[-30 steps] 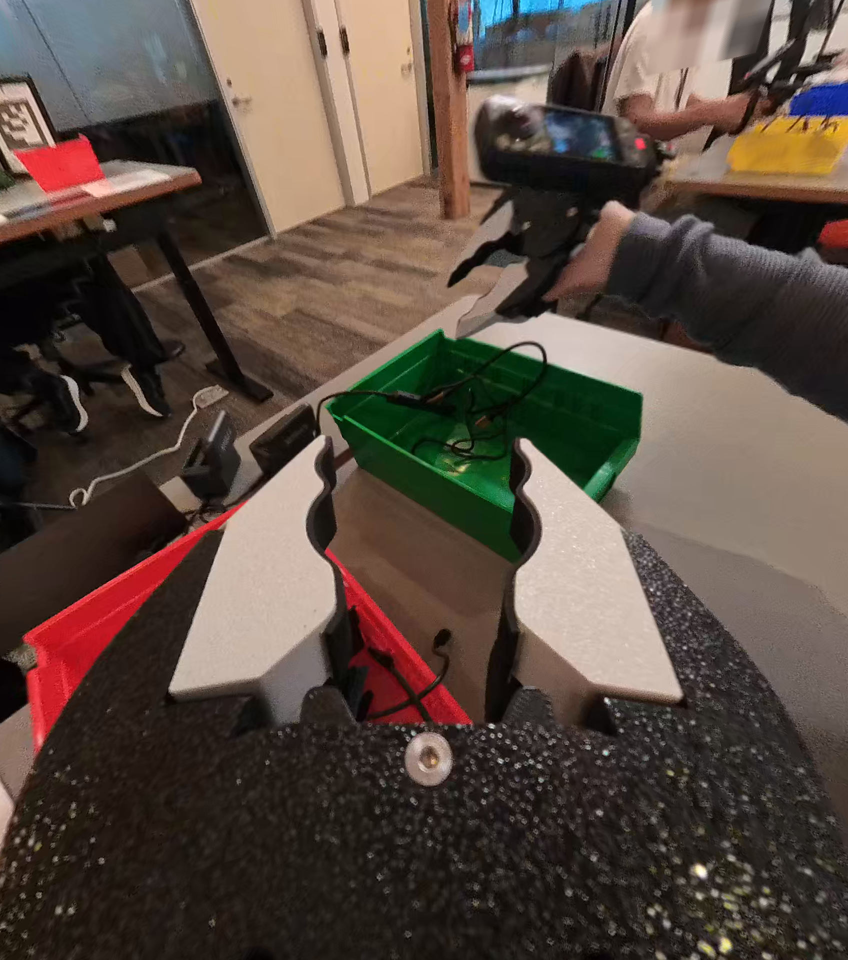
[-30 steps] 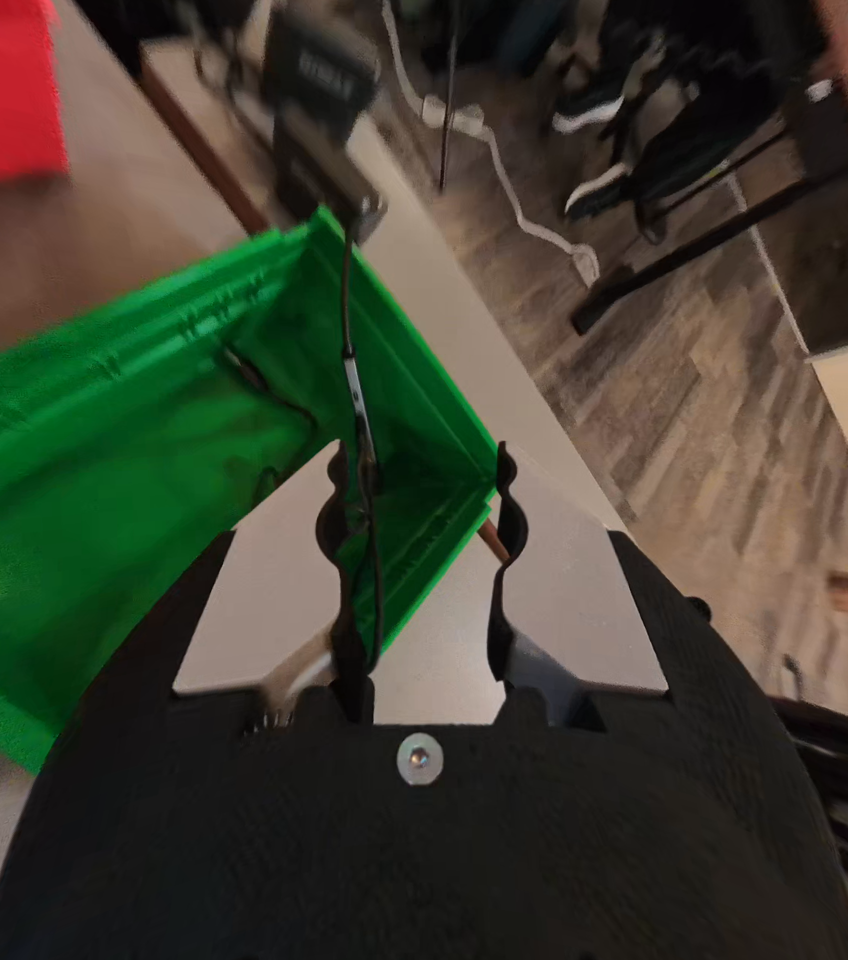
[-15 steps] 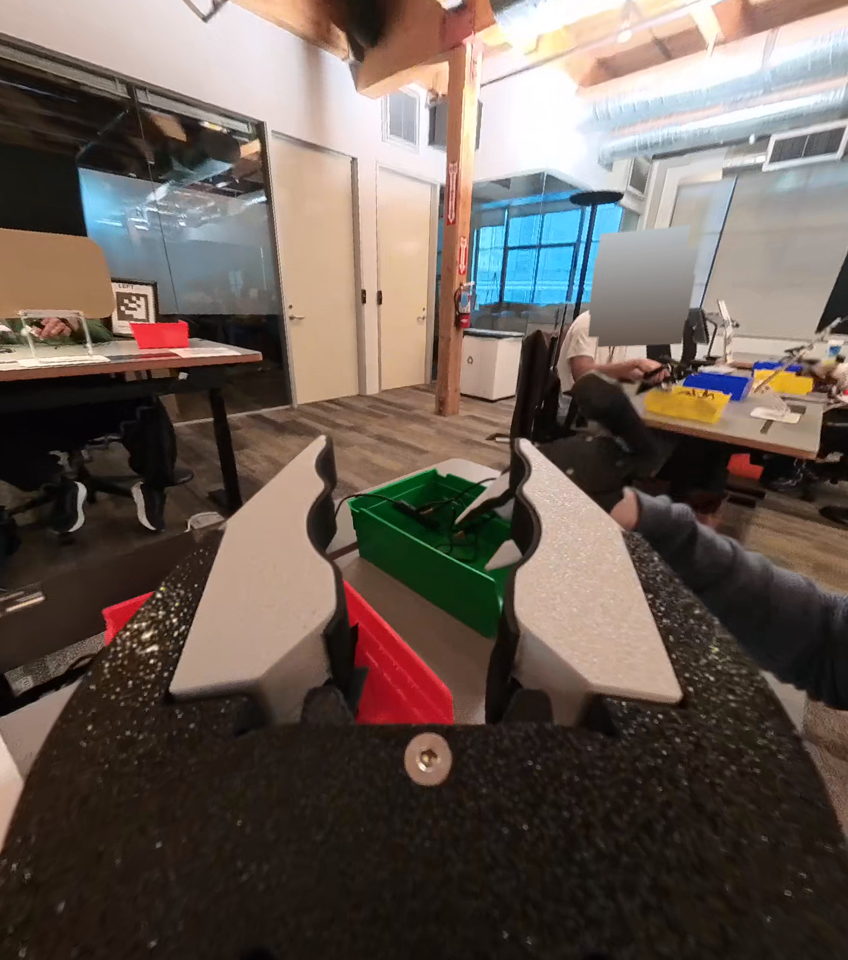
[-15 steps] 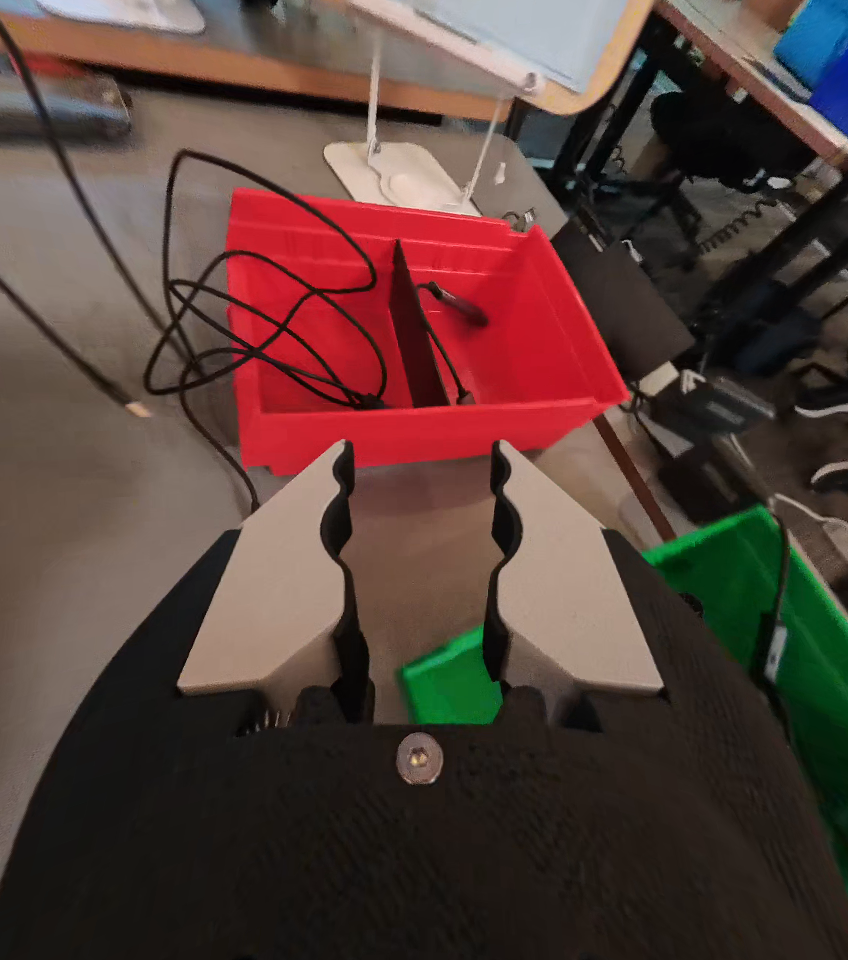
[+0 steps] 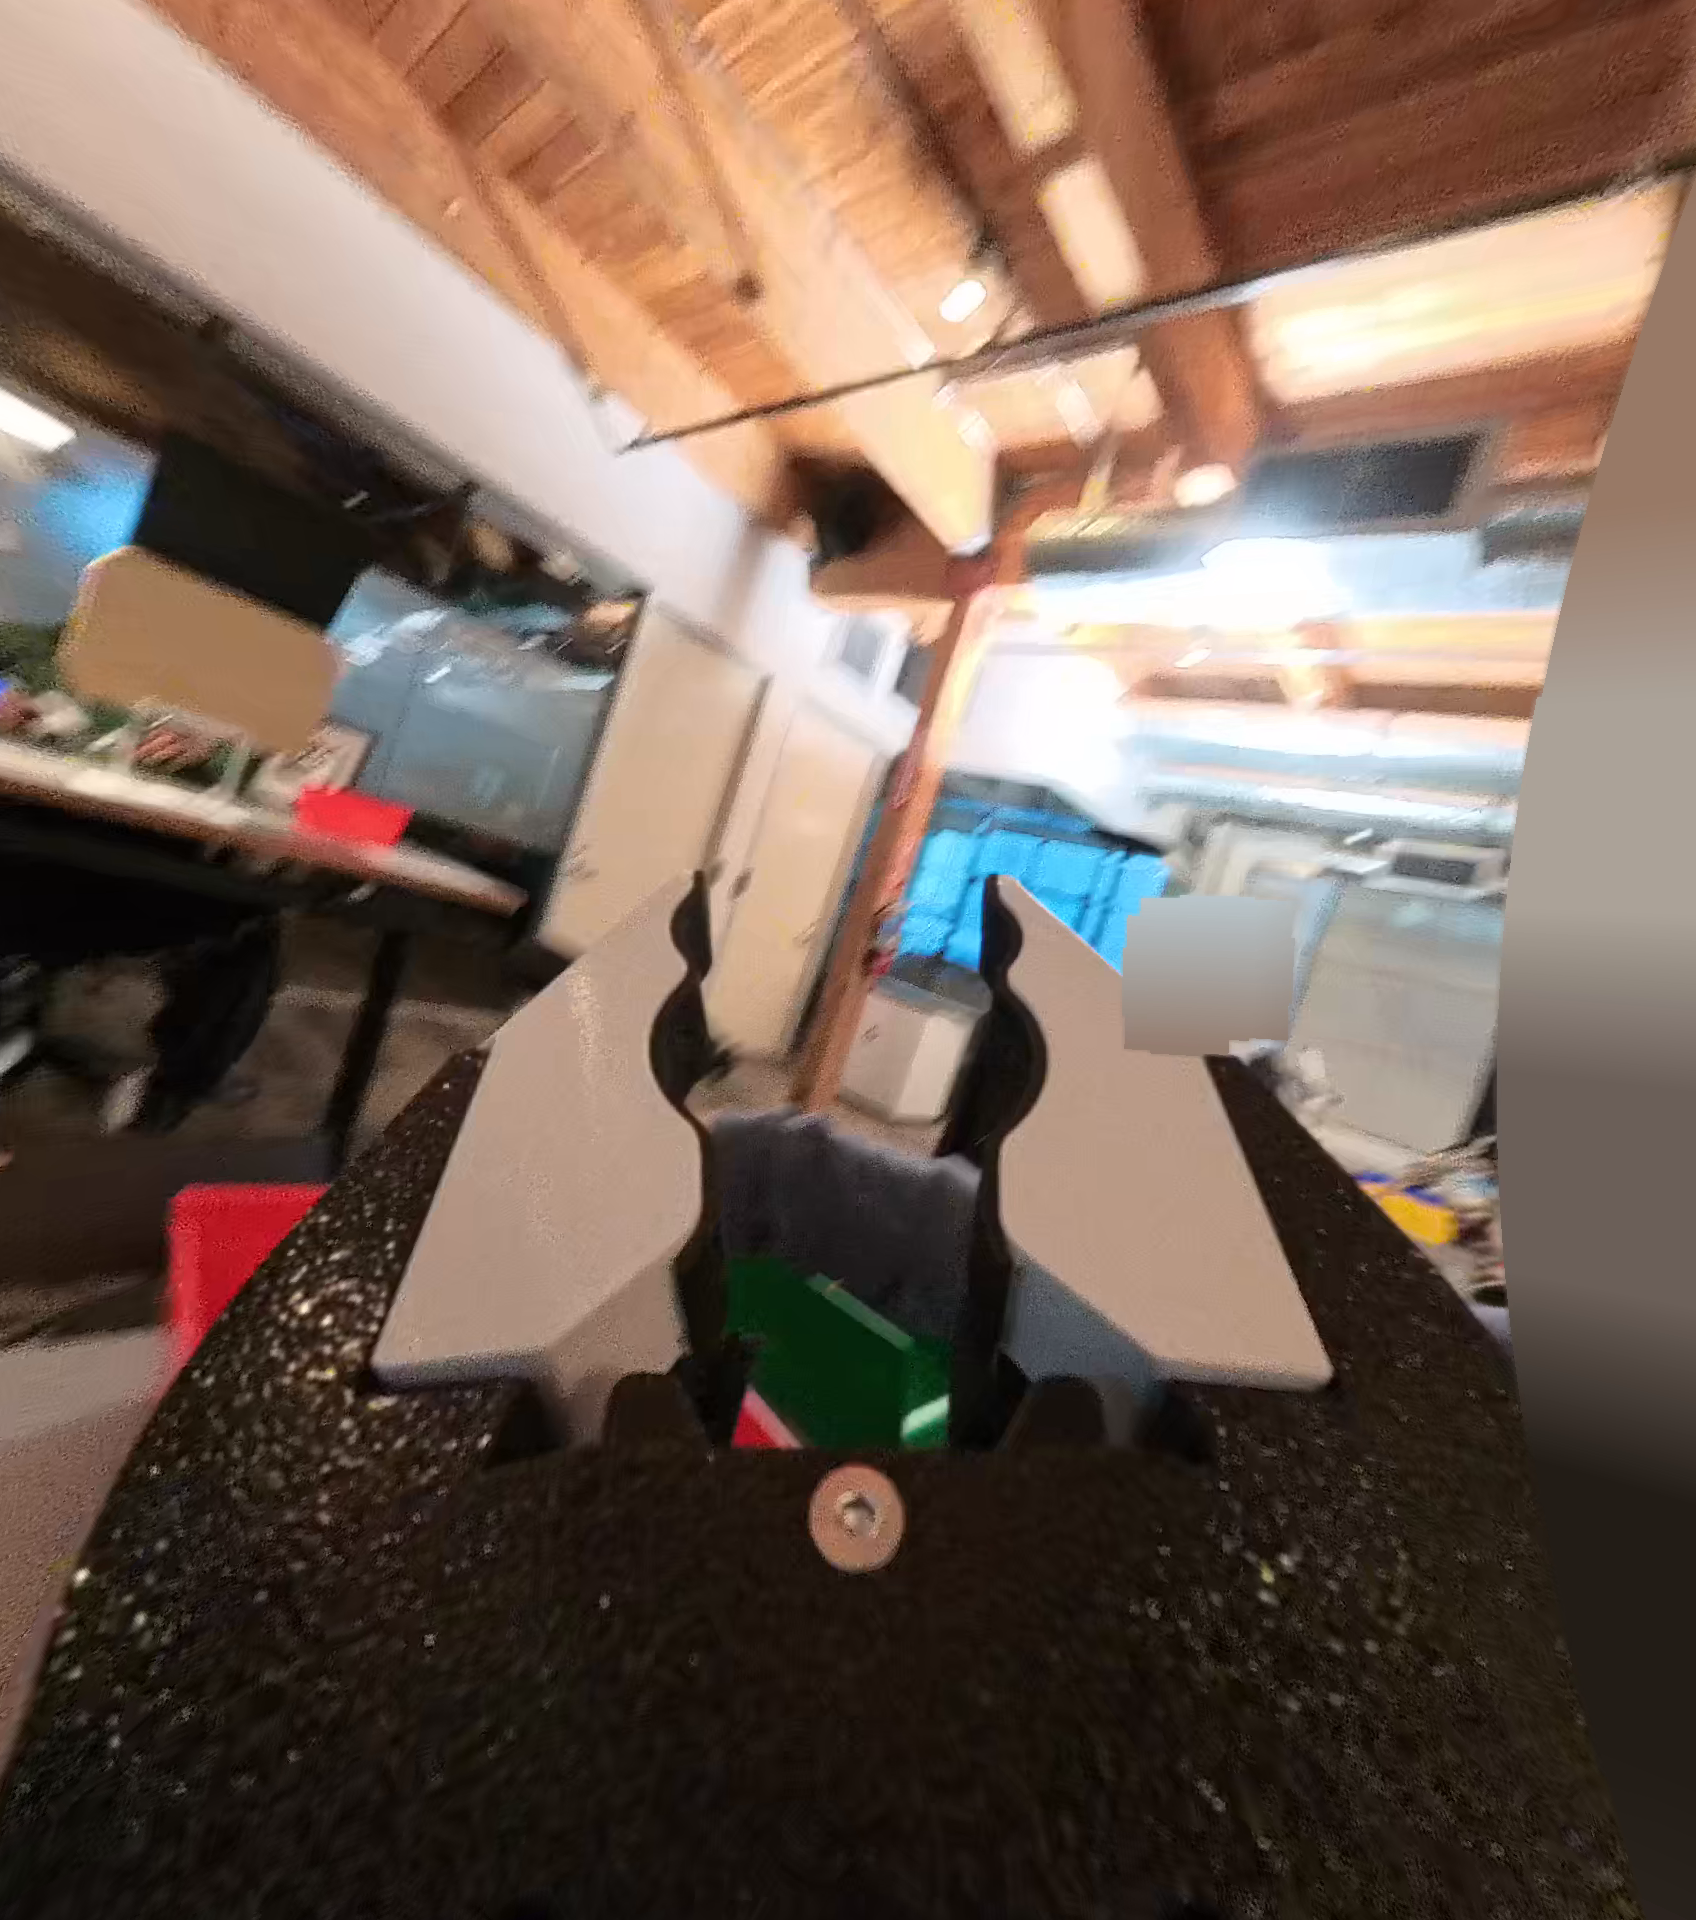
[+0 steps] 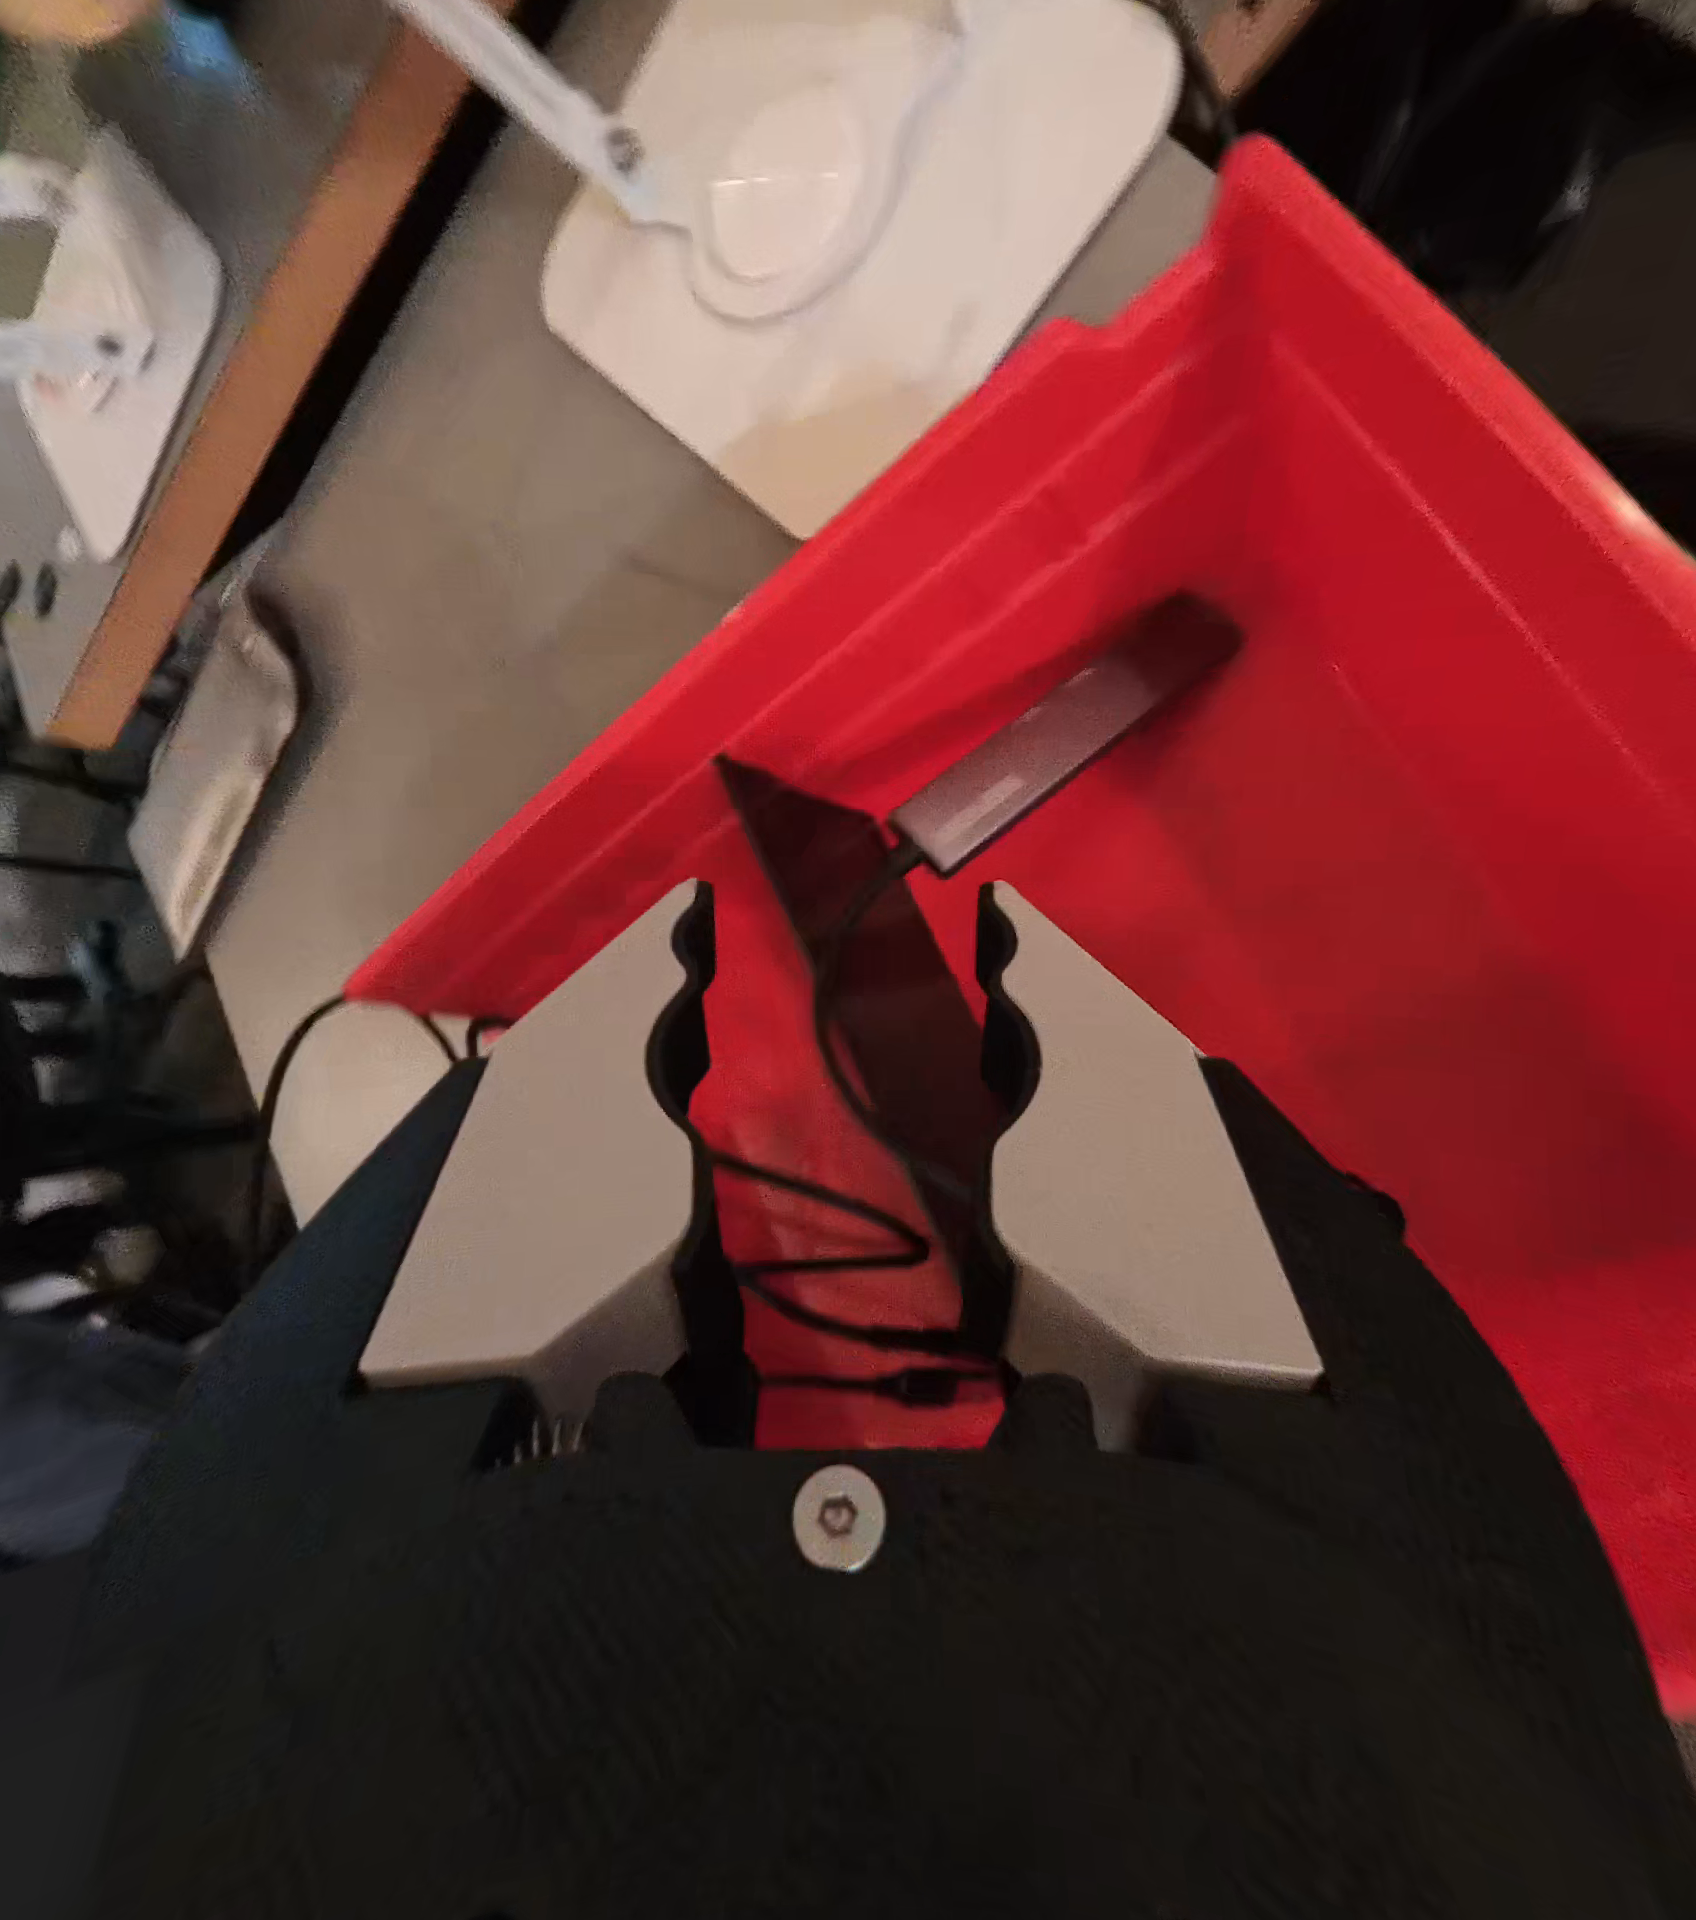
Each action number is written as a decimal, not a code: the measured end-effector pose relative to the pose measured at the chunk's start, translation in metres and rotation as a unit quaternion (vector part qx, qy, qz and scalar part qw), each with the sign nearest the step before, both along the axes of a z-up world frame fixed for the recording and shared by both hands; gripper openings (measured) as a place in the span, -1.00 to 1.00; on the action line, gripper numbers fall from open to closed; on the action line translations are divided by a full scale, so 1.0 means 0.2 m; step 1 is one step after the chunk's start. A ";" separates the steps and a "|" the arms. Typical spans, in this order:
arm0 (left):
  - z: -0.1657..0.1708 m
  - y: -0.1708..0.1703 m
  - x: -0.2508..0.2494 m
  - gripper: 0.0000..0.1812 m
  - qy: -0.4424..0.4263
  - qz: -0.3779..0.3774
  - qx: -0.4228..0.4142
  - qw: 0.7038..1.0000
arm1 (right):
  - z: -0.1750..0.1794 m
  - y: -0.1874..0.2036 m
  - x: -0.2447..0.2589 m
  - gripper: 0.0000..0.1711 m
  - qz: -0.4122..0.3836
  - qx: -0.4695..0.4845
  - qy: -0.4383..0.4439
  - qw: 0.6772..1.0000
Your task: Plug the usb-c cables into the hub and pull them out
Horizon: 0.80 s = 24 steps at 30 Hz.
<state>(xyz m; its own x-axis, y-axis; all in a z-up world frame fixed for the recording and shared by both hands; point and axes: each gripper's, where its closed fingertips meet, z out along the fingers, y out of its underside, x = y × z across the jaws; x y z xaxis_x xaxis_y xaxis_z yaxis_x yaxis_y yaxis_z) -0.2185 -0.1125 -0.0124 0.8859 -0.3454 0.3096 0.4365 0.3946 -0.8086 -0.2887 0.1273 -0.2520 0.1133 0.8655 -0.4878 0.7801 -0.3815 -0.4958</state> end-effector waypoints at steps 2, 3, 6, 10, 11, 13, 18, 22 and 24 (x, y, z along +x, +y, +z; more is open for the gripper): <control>0.07 -0.14 -0.01 -0.59 -0.035 -0.069 0.085 0.993 | -0.10 0.07 -0.06 -0.41 -0.034 -0.010 -0.034 0.999; 0.09 -0.20 -0.04 -0.61 -0.060 -0.101 0.118 0.986 | -0.13 0.09 -0.08 -0.41 -0.045 -0.012 -0.044 0.998; 0.03 -0.25 -0.12 -0.61 -0.093 -0.135 0.125 0.979 | -0.21 0.09 -0.11 -0.41 -0.050 -0.027 -0.067 0.996; -0.03 -0.26 -0.14 -0.60 -0.078 -0.134 0.116 0.981 | -0.29 0.05 -0.15 -0.45 -0.053 -0.058 -0.092 0.993; -0.04 -0.25 -0.14 -0.56 -0.072 -0.129 0.107 0.983 | -0.30 0.05 -0.16 -0.54 -0.054 -0.065 -0.090 0.992; -0.05 -0.24 -0.15 -0.51 -0.057 -0.120 0.091 0.987 | -0.30 0.06 -0.15 -0.61 -0.052 -0.060 -0.090 0.993; -0.03 -0.24 -0.17 -0.48 -0.037 -0.109 0.095 0.989 | -0.17 0.07 -0.08 -0.86 -0.014 -0.025 -0.035 0.999; -0.08 -0.12 -0.15 -0.48 -0.002 -0.074 0.046 0.996 | 0.08 0.05 0.03 -0.92 0.021 0.042 0.078 0.996; -0.12 -0.04 -0.11 -0.48 0.012 -0.067 0.017 0.998 | 0.21 0.02 0.11 -0.92 0.036 0.069 0.139 0.987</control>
<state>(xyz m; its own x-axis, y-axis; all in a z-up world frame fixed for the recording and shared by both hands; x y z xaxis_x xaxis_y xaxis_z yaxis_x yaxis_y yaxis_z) -0.2406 -0.1205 -0.0361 0.8379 -0.4715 0.2749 0.4680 0.3616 -0.8064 -0.2659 0.1313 -0.2090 -0.0729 0.9267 -0.3688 0.6300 -0.2438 -0.7373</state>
